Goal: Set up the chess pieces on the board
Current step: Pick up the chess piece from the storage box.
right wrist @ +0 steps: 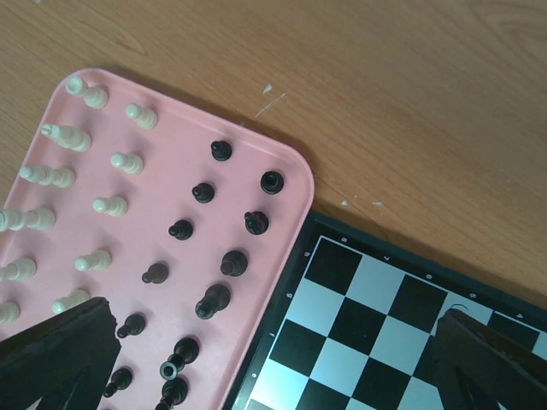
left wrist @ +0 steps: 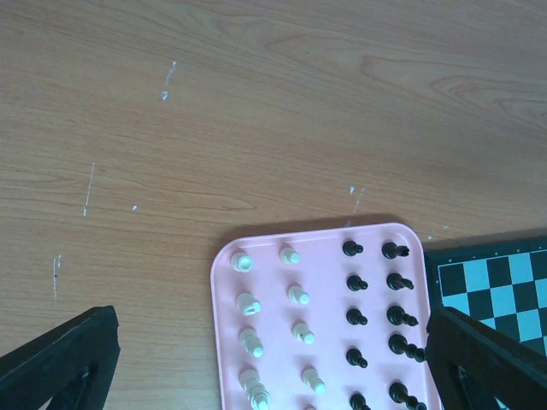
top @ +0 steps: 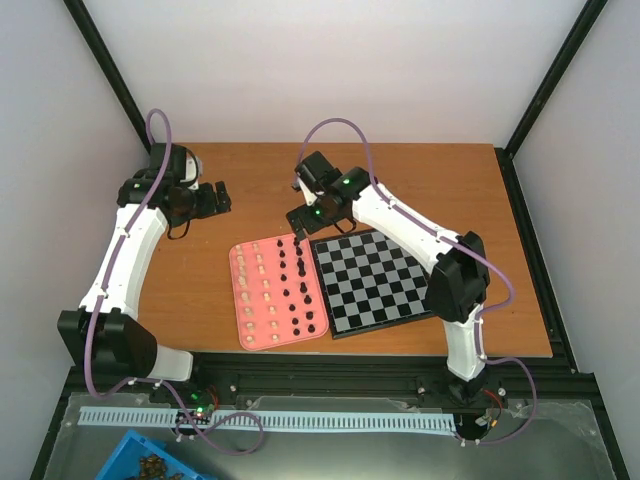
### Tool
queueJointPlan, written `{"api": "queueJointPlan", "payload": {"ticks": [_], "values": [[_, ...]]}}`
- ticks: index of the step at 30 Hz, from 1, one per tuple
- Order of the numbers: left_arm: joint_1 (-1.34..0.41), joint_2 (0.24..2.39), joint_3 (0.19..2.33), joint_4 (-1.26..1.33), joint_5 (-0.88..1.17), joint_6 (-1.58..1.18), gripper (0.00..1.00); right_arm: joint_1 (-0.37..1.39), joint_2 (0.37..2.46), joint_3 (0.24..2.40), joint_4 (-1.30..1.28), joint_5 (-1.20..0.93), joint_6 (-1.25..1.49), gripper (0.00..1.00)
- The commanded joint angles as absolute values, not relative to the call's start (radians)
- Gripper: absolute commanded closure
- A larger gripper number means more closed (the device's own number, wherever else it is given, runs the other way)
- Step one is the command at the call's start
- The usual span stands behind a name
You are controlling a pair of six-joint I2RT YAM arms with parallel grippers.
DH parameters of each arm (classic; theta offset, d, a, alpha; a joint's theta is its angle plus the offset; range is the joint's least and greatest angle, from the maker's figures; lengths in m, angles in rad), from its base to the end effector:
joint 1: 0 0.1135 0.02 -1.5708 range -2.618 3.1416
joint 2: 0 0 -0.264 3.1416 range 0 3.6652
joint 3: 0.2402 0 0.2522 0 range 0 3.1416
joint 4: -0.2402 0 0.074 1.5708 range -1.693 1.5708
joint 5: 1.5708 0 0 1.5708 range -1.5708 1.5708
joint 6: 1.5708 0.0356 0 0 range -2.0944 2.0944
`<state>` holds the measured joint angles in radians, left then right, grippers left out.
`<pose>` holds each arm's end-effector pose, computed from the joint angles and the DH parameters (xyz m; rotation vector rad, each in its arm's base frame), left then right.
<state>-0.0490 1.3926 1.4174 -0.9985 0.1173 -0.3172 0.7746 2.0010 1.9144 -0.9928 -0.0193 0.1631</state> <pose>0.2775 -0.0178 0.3489 -0.2964 2.5434 -0.2913 0.3076 0.3020 0.2954 -0.8168 2.5660 0.3283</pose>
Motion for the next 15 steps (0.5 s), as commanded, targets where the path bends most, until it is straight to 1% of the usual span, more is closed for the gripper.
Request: {"api": "queueJointPlan", "payload": {"ticks": [1,10,15], "values": [[-0.057,1.397,1.45,-1.019,0.112,-0.301,0.0,0.78,1.944,1.912,-0.978,0.018,0.165,0.0],[-0.056,1.402,1.462,-1.023,0.118,-0.3,0.0,0.775,1.96,1.953,-0.977,0.049,0.159,0.0],[-0.057,1.403,1.46,-1.023,0.117,-0.3,0.0,0.772,1.996,2.012,-0.99,0.006,0.165,0.0]]}}
